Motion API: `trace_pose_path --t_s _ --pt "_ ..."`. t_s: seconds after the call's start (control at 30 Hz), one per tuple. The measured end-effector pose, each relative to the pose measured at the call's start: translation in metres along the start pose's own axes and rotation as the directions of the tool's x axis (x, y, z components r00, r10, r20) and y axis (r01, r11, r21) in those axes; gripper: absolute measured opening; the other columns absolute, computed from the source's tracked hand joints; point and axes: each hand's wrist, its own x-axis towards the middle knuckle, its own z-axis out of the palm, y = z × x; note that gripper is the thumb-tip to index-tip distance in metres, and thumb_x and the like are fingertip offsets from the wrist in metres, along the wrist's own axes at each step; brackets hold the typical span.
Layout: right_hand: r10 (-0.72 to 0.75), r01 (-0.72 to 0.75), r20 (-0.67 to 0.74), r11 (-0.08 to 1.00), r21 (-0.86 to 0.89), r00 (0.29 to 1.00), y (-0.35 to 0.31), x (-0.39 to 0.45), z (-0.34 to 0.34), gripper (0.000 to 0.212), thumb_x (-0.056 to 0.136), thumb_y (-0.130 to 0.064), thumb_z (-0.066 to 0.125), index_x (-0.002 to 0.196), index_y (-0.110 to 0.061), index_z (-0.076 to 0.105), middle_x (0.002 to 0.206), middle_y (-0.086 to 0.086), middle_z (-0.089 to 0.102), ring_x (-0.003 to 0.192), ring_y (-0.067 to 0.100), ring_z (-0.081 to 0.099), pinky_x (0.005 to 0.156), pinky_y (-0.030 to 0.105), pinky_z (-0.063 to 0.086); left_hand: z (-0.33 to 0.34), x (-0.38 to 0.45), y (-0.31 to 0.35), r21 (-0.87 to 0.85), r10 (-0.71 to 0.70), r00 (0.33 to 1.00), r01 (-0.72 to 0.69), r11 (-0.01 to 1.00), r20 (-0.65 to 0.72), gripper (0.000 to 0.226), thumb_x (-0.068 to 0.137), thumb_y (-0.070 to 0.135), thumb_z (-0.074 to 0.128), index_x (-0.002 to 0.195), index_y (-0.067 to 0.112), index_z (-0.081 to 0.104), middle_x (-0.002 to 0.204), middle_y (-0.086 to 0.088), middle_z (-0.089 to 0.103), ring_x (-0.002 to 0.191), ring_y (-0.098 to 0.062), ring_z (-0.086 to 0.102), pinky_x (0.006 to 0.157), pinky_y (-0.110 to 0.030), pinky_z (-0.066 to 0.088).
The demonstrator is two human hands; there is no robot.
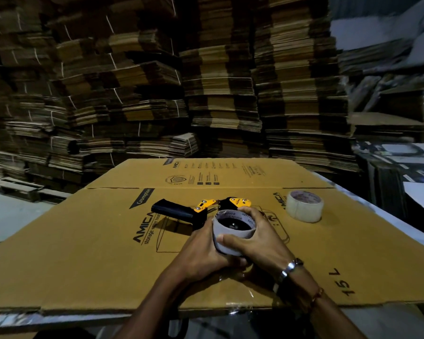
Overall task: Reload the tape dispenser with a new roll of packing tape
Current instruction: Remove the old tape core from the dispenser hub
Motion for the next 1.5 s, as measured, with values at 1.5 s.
trace_pose_path --t_s 1.5 --pt "-0.098 0.099 -0.014 0.984 0.151 0.995 0.013 0.001 -0.004 0.077 0.051 -0.045 0.092 0.12 -0.04 0.057 0.114 -0.011 0.072 0.106 0.011 0.07 0.093 0.042 0.057 -0.003 -0.002 0.004 0.009 0.073 0.997 -0.073 0.997 0.019 0.081 0.067 0.038 0.088 0.131 0.047 0.04 0.123 0.022 0.063 0.11 0.002 0.063 0.094 -0.035 0.054"
